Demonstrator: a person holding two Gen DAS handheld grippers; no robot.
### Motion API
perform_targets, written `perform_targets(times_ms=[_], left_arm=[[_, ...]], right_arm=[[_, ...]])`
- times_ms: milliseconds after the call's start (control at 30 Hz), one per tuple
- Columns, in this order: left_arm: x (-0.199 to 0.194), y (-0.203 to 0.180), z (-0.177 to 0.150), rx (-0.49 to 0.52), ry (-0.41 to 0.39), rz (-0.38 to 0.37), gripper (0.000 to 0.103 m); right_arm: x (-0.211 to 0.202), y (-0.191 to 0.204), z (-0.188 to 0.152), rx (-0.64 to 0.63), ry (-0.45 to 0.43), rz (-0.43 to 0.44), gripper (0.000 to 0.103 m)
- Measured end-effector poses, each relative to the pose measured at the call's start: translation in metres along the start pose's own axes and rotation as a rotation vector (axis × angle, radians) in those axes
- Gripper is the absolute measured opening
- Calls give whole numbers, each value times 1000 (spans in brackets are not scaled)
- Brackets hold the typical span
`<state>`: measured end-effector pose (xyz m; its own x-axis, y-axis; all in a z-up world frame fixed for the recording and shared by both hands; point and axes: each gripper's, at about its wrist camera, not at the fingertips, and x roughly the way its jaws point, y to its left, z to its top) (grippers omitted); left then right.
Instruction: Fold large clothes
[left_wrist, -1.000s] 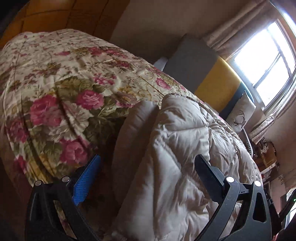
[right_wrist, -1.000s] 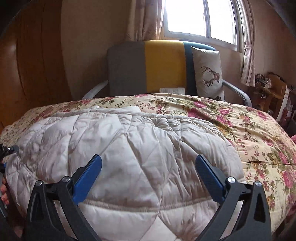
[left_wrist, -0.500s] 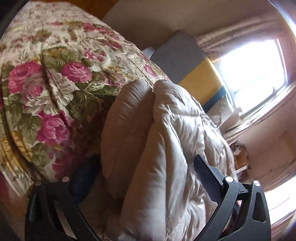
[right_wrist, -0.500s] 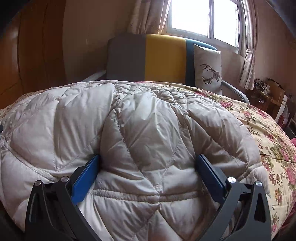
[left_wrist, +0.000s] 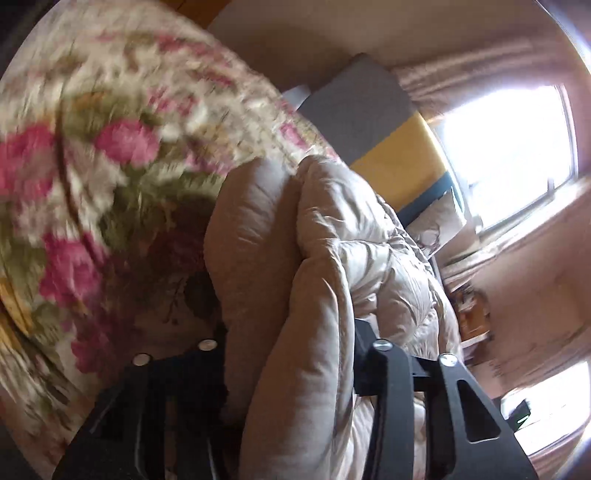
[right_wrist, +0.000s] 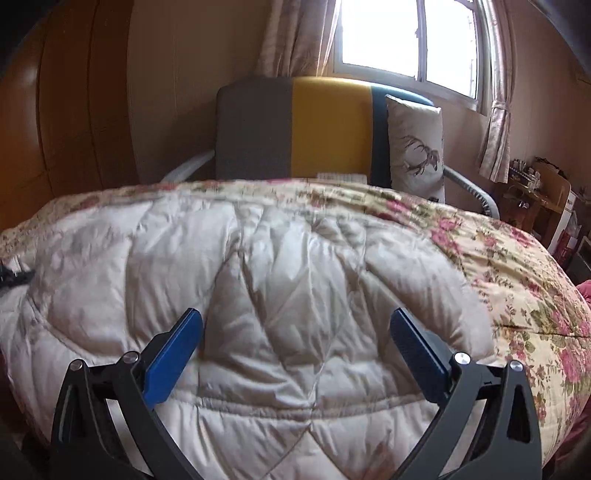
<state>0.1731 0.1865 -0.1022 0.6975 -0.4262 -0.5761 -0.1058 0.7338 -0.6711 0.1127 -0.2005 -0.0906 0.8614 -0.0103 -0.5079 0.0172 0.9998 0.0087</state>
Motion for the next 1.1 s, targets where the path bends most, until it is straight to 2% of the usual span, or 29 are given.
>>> perform_targets(times_ms=[67,133,233,300,433,567,700,900,1033,1100], left_arm=[[-6,-9,2,33,-34,-6,30],[-12,-15,4,43,-58,-24,26],[-19,-20,7,58,-79,-49,25],[-25,-23,9,54,-95,-75,25],[-37,-42,15,89,-124,-119,25],[-49,-63,23,107,-145,-169,25],[-59,-81,23,138,-163,-178,25],[-66,-98,19,156,-173,-190,25],[-69,-116,14,194,-170,-209,25],[-71,-128,11,219,-171,-215,25]], right_arm=[[0,-1,18,18,-15,-2,101],[14,4,32,-2,9,-11,101],[53,19,43,-72,78,-81,101],[84,30,34,-103,148,-101,101],[108,42,23,-163,145,-137,101],[103,32,25,-127,163,-100,101],[70,29,23,-111,164,-117,101],[16,46,-22,-195,132,-97,101],[18,41,-52,-146,101,-77,101],[21,46,-56,-178,74,-93,101]])
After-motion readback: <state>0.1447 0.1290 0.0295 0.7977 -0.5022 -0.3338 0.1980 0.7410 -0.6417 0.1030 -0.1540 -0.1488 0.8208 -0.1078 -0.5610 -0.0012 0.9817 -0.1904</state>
